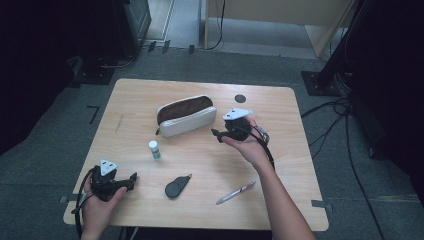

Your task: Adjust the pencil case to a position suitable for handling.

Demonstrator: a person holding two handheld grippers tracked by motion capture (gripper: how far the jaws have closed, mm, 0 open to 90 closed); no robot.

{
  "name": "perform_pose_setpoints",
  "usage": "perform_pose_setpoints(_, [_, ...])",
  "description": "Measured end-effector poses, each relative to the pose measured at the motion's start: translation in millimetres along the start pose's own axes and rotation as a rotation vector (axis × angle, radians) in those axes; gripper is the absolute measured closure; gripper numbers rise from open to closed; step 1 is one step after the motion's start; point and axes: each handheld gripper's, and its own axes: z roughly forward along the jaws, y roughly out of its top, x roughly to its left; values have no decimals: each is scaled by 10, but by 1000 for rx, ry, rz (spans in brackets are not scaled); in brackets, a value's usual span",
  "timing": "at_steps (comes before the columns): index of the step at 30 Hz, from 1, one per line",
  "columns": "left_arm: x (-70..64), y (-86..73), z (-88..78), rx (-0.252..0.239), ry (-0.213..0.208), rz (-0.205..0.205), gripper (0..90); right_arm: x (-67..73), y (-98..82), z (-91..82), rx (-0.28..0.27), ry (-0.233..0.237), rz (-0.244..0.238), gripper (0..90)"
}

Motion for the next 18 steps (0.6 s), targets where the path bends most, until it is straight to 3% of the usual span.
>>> perform_pose_setpoints(5, [0,0,0,0,0,1,93,-104,61,145,-32,-26,14,305])
perform_pose_setpoints(7, [0,0,0,0,0,0,93,-169,43,292,-37,-20,31,282])
perform_pose_setpoints(10, [-2,0,1,-1,-1,0,93,-222,1,408,-35,-18,7,276])
perform_pose_setpoints(12, [-2,0,0,-1,-2,2,93,-273,-31,447,-58,0,49,279])
perform_pose_setpoints(15, [-4,0,1,-1,-3,2,94,-319,-57,473,-93,-9,65,295])
perform_pose_setpoints(16, [-5,-1,1,-2,-3,1,94,-332,-66,489,-103,-16,50,295])
perform_pose_setpoints(17, [-5,-1,1,-2,-4,2,94,-323,-70,526,-96,-12,-10,276])
perform_pose_setpoints(18, [-5,-1,1,-2,-5,2,94,-323,-70,526,-96,-12,-10,276])
